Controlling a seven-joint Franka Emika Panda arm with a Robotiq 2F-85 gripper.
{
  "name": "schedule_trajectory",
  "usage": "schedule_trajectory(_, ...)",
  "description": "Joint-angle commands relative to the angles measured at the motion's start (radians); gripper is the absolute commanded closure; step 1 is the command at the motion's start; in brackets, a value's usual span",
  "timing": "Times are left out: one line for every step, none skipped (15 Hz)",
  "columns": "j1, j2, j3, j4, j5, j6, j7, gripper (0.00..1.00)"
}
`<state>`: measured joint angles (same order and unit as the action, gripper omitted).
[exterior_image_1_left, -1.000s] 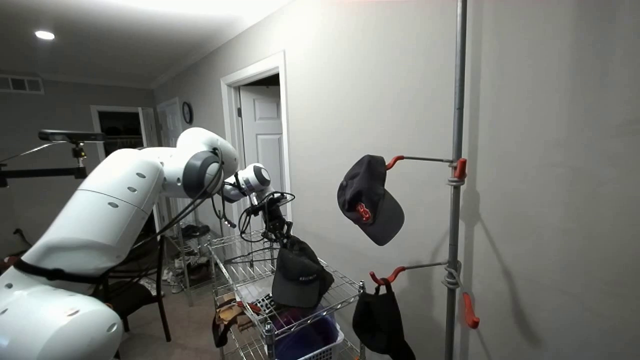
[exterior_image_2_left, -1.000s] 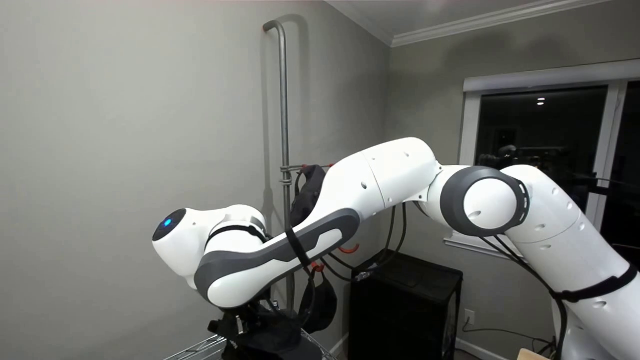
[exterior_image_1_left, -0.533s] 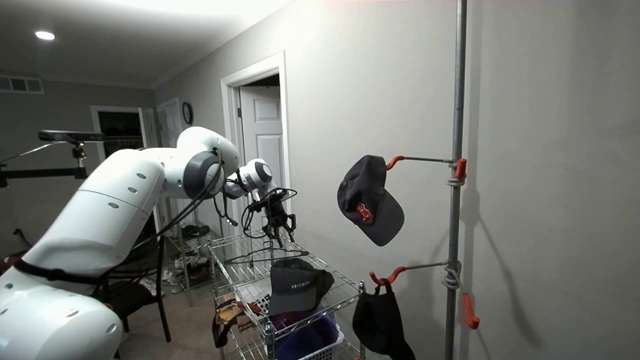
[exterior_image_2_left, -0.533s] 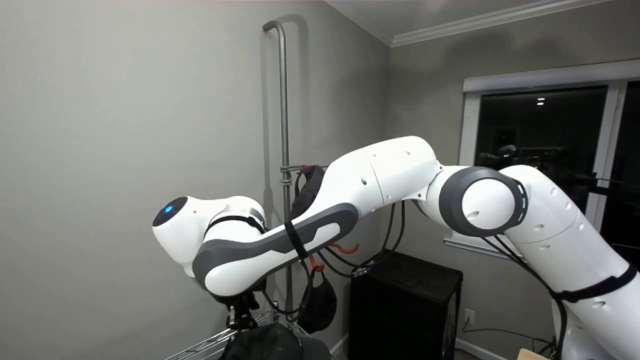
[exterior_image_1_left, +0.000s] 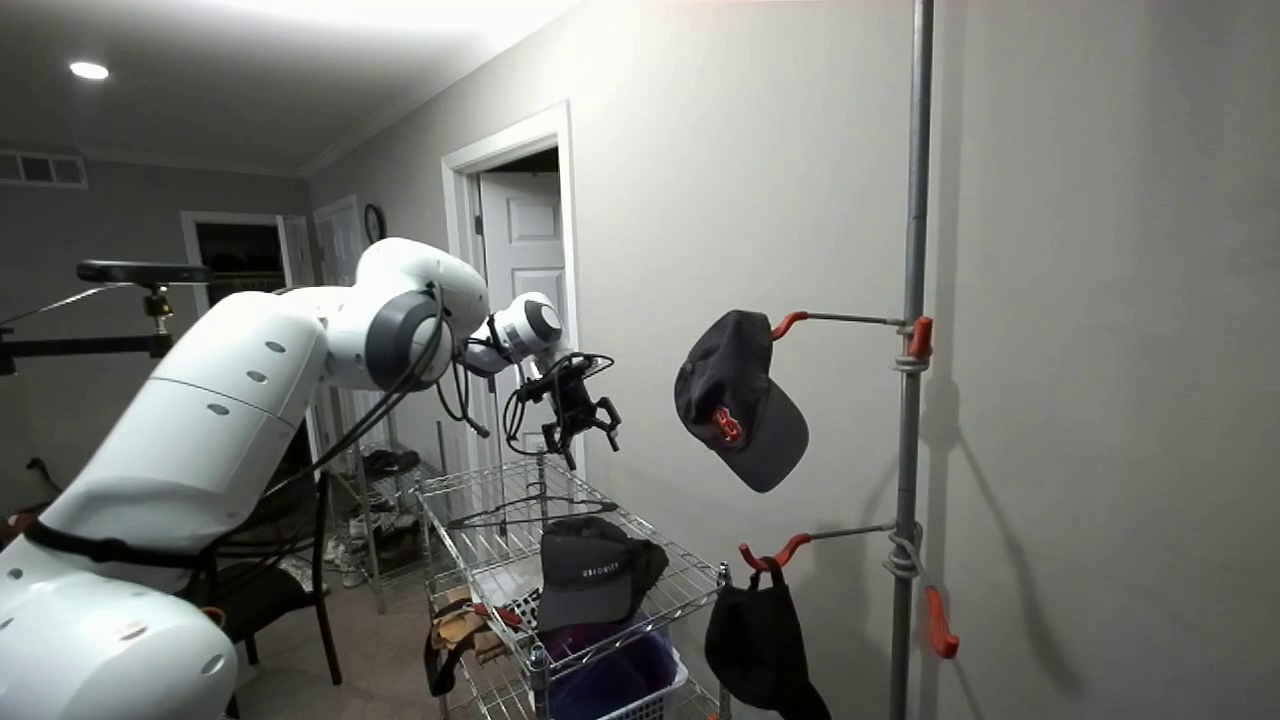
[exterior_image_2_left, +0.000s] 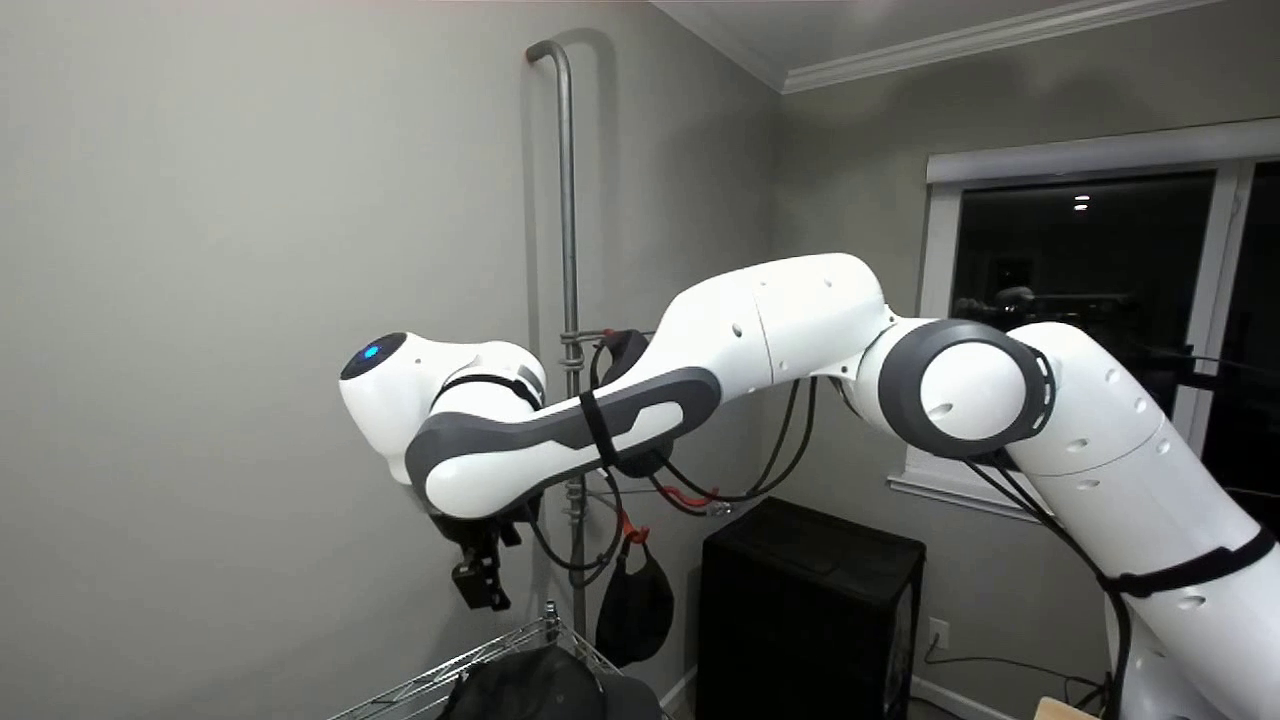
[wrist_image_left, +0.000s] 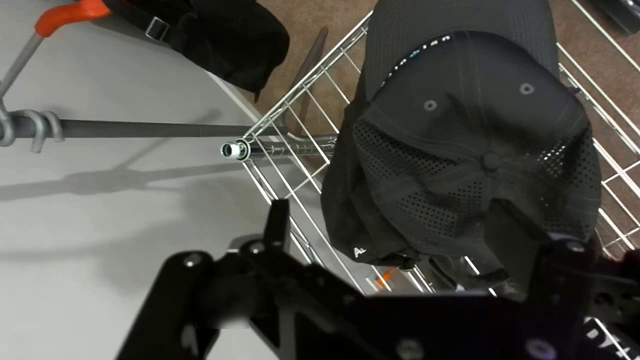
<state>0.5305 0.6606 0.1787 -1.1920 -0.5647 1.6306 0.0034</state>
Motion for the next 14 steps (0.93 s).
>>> schedule_trajectory(-0.029, -0.121, -0.019, -0.071, -0.018, 0.056, 0.041, 0.0)
schedule_trajectory(-0.036, -0.153, -0.027, -0.092, -0.014, 0.088, 0.063, 0.0)
schedule_trajectory(-0.039, -0.184, -0.036, -0.113, -0.02, 0.118, 0.085, 0.0)
schedule_trajectory(-0.045, -0.211, -0.045, -0.132, -0.023, 0.149, 0.116, 0.0)
schedule_trajectory(-0.048, -0.238, -0.059, -0.152, -0.032, 0.178, 0.152, 0.0)
schedule_trajectory(-0.052, -0.262, -0.071, -0.17, -0.032, 0.197, 0.185, 0.0)
schedule_trajectory(-0.056, -0.282, -0.083, -0.188, -0.028, 0.212, 0.224, 0.0)
schedule_trajectory(-0.056, -0.297, -0.095, -0.201, -0.025, 0.215, 0.268, 0.0)
schedule_trajectory(-0.059, -0.309, -0.109, -0.215, -0.018, 0.223, 0.325, 0.0)
schedule_trajectory(-0.058, -0.319, -0.123, -0.223, -0.017, 0.221, 0.374, 0.0)
schedule_trajectory(-0.059, -0.324, -0.137, -0.231, -0.019, 0.221, 0.425, 0.0)
schedule_trajectory(-0.058, -0.328, -0.149, -0.237, -0.019, 0.219, 0.475, 0.0)
schedule_trajectory(-0.057, -0.325, -0.16, -0.236, -0.017, 0.212, 0.525, 0.0)
schedule_trajectory(-0.057, -0.32, -0.171, -0.232, -0.013, 0.207, 0.575, 0.0)
